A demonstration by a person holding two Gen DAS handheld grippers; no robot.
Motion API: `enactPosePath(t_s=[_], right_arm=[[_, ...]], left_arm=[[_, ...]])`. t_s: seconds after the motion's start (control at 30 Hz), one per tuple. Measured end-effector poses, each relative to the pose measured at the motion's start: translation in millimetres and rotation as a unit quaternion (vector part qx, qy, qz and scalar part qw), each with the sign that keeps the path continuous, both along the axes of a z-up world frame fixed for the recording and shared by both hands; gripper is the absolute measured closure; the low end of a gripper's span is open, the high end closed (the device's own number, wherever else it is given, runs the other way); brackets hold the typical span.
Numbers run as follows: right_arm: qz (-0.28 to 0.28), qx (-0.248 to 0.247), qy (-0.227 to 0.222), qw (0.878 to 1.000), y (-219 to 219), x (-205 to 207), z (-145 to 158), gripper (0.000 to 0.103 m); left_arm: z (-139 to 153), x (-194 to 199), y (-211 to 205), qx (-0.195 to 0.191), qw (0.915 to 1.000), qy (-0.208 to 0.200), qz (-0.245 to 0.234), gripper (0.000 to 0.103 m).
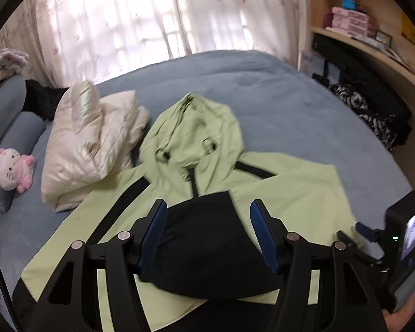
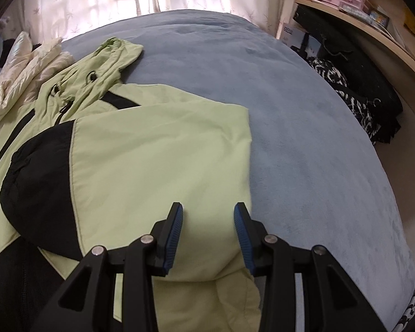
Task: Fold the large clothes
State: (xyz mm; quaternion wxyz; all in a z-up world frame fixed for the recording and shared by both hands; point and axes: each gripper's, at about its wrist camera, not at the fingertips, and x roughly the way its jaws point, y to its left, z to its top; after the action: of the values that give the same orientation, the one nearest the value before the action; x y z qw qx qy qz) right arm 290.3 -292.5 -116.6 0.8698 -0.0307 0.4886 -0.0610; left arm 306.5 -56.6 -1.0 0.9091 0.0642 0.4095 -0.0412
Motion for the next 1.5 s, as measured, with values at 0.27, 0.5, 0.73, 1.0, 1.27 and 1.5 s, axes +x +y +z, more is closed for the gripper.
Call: enactPosePath(t_s=[0.27,0.5,0.73,1.0,1.27,1.5], right_arm=[[0.049,0.014,-0.008,0.999,46.1,-7.0,15.2,0.064],[0.125,0.034,-0.046,0.99,115.5,-26.8,57.6,0.064],[0.195,0.064,-0.068,0.976,187.5,-52.8,93.6,0.061],[0.265,0.08,-0.068,0.958,265.6,-82.8,99.5,0.047],[0.31,0.082,-0.054,0.946,329.1,-106.5,80.6,0.047],[0.315,0.105,-0.025,0.943,366.3,-113.5,53.1,0.047]], left_arm=[[-1.5,-9.7,76.3,-0.057,0.9969,0.02,0.051,0.042],[-7.0,-52.9,160.8,-0.062,0.9928,0.031,0.097,0.042],[-19.5,-117.1,253.6,-0.08,0.9844,0.049,0.149,0.042],[-49.6,-196.8,349.7,-0.118,0.9698,0.067,0.203,0.042],[-96.5,-248.0,419.0,-0.182,0.9429,0.093,0.263,0.041],[-137.3,-271.4,459.4,-0.254,0.9109,0.104,0.308,0.041]])
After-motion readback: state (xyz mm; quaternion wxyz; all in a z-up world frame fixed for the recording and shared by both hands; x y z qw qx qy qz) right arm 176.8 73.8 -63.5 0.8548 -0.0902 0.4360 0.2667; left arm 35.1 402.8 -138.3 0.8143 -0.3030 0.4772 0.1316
